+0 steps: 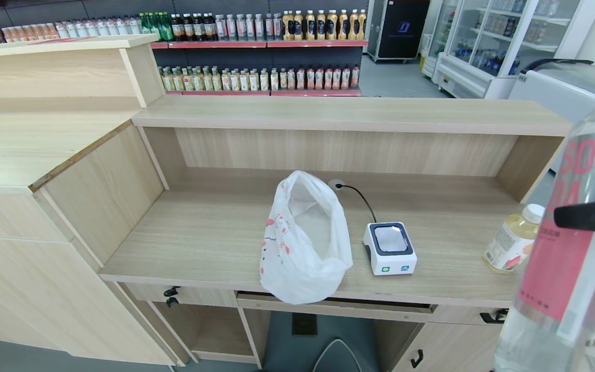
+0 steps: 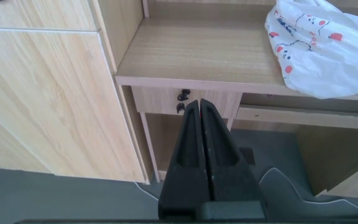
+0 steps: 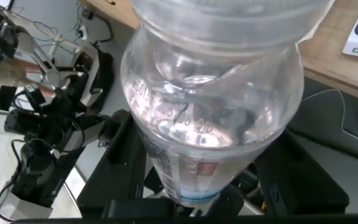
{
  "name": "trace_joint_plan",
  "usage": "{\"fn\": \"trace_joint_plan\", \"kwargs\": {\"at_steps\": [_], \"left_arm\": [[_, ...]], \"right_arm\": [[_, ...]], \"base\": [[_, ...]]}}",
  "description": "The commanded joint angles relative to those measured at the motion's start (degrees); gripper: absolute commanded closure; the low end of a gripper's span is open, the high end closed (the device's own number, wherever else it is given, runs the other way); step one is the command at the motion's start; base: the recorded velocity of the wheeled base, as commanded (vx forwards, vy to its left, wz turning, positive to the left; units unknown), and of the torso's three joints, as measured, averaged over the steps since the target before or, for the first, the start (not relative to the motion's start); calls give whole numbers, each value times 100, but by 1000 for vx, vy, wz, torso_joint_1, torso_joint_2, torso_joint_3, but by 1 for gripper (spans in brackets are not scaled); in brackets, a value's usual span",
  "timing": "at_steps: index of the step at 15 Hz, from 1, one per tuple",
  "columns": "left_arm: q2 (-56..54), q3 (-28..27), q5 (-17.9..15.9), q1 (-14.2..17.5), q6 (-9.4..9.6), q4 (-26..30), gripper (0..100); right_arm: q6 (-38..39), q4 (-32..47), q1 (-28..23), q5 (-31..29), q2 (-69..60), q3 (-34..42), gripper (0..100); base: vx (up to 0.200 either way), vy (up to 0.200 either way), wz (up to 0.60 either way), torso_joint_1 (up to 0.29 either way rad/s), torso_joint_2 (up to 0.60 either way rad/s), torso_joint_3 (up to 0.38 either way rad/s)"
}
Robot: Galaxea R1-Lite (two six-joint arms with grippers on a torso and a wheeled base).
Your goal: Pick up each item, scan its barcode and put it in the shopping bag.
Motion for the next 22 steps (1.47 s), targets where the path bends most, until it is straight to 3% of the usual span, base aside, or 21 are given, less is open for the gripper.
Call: {"fn": "trace_joint_plan", "kwargs": {"at_steps": [1, 6, 10, 22], "left_arm": [[-2, 0, 2, 0, 0, 0, 100], [-2, 0, 2, 0, 0, 0, 100], [-2, 0, 2, 0, 0, 0, 100], [-2, 0, 2, 9, 0, 0, 100]], "right_arm": [[-4, -6, 82, -22, 114, 77, 100], [-4, -50, 56, -74, 211, 121, 100], [-4, -516, 56, -250, 290, 455, 100], [-13, -525, 65, -241, 202, 613, 100]], "base": [[0, 0, 0, 0, 0, 0], [0, 0, 0, 0, 0, 0], [0, 0, 0, 0, 0, 0], [0, 0, 0, 0, 0, 0]]}}
